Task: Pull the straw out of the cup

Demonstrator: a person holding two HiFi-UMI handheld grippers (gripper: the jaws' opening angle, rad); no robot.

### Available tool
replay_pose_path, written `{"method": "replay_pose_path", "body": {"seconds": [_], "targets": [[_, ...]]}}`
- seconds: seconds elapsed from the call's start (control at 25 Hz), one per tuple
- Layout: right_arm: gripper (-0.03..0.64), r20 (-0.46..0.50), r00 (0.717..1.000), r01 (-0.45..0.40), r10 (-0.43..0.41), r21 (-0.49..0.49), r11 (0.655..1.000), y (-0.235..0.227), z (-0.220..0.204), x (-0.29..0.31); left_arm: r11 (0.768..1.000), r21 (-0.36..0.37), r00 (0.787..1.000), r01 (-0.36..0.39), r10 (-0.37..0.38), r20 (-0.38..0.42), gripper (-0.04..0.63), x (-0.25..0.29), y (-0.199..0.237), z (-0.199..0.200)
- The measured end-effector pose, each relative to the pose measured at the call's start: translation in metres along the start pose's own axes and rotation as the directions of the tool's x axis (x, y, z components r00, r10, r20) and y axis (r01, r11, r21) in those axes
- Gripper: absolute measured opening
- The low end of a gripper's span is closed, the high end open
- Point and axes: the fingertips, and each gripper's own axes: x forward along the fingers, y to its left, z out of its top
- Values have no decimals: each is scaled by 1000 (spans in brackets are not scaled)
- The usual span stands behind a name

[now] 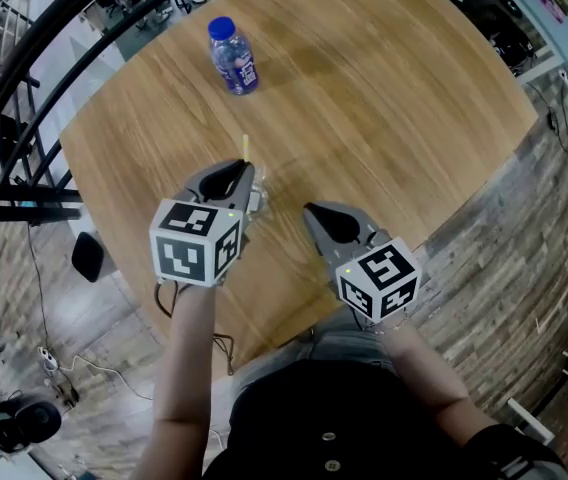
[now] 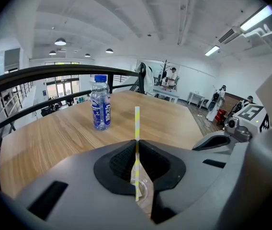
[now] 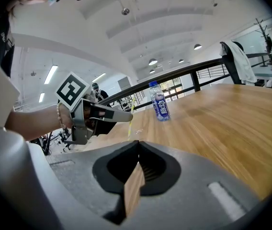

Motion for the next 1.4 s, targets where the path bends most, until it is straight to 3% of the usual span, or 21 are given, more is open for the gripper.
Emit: {"method": "replay_pose_path", "body": {"seconds": [0.44,0.76,0.96,1.4], "targets": [[-2,6,1000,-15,15,-27,1000,8,4,-7,1000,-28,994,-8,11,106,35,-23,-4,12],[-2,21,999,-41,43,-61,997,27,11,-17,994,-99,968,-50,72,240,35,-67,-4,22],[-2,30,998,-50,52,-77,996,37,12,-26,985,-143,921,-94,141,363,35,-104,-2,30],[-2,70,994,-76,86,-134,988,67,27,-42,968,-243,774,-67,204,600,35,-184,-10,47]]}}
